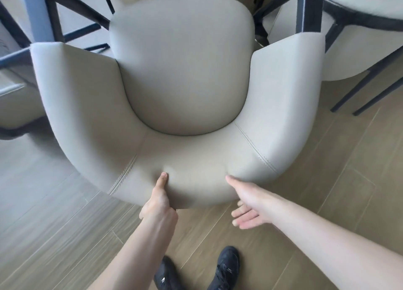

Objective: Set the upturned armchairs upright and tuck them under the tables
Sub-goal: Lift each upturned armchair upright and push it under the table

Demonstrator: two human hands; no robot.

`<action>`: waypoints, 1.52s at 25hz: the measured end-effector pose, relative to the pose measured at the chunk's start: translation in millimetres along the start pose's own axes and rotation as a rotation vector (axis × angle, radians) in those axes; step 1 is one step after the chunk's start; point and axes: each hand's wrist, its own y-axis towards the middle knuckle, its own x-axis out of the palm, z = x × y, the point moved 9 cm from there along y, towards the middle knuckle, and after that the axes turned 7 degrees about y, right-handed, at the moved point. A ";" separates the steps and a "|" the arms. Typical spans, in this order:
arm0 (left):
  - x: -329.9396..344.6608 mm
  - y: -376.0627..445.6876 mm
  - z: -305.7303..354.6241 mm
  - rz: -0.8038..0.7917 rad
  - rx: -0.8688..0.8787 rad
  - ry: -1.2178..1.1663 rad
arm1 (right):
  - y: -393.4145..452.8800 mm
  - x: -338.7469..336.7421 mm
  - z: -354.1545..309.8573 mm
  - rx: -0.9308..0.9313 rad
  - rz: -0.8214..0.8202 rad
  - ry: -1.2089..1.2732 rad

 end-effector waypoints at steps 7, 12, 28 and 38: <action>10.0 -4.8 7.7 -0.095 -0.044 0.027 | -31.1 19.0 -69.4 -1.127 0.285 -1.284; 4.9 -9.8 1.9 -0.105 -0.077 0.053 | -14.3 36.2 -39.0 -1.208 0.317 -1.501; -16.7 -58.8 70.7 0.054 0.532 0.198 | -18.2 28.9 -110.8 -1.158 0.487 -1.563; 74.0 -97.7 105.3 0.252 1.961 2.201 | -19.3 29.3 -118.0 -1.177 0.513 -1.608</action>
